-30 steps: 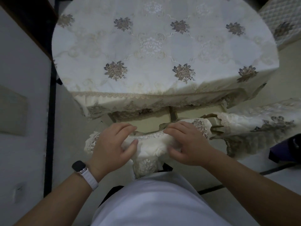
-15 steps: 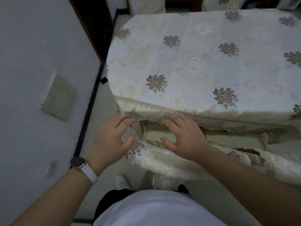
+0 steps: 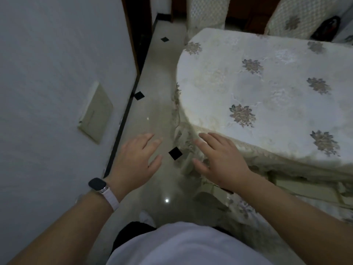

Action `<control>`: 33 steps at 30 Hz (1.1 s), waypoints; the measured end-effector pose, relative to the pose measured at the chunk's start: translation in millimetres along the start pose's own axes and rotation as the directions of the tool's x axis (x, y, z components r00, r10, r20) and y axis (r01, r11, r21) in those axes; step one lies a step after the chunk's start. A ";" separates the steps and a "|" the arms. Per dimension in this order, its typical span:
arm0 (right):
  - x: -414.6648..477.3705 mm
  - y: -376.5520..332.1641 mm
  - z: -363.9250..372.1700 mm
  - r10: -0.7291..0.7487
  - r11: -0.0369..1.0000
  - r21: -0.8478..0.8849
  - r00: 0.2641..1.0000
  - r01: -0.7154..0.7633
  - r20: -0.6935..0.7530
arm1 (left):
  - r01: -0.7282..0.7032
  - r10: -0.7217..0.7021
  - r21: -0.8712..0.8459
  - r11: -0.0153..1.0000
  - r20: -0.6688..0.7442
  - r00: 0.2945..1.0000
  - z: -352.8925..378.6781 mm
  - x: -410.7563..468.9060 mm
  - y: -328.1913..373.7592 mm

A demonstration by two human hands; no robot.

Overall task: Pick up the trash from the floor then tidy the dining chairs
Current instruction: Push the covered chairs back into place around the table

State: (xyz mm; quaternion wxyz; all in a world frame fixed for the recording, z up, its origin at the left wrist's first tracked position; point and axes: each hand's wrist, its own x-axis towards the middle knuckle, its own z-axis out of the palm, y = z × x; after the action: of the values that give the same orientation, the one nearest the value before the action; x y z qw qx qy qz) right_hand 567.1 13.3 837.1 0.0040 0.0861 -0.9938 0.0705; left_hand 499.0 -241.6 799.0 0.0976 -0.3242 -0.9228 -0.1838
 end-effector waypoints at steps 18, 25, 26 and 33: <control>181.9 -98.9 12.9 -0.102 0.994 -0.035 0.993 0.100 -0.065 | 0.030 -0.028 0.052 0.998 -0.047 0.999 -65.0 30.9 -173.3; 292.7 -82.6 35.8 -0.142 0.989 0.036 0.989 0.143 -0.036 | 0.087 -0.082 0.133 0.987 -0.042 0.996 -60.6 104.0 -235.8; 310.0 -75.2 38.0 -0.147 0.988 0.044 0.989 0.148 -0.036 | 0.094 -0.090 0.140 0.986 -0.032 0.995 -57.8 120.1 -243.8; 420.5 3.6 27.9 -0.096 0.989 0.104 0.993 0.103 -0.071 | 0.065 -0.074 0.167 0.984 0.050 0.996 -38.5 254.5 -278.1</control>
State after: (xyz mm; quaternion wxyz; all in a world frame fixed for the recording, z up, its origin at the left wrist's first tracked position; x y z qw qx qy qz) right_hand 152.4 -58.8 817.5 0.0355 0.1334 -0.9823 0.1266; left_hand 128.8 -314.7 833.6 0.0917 -0.2876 -0.9480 -0.1009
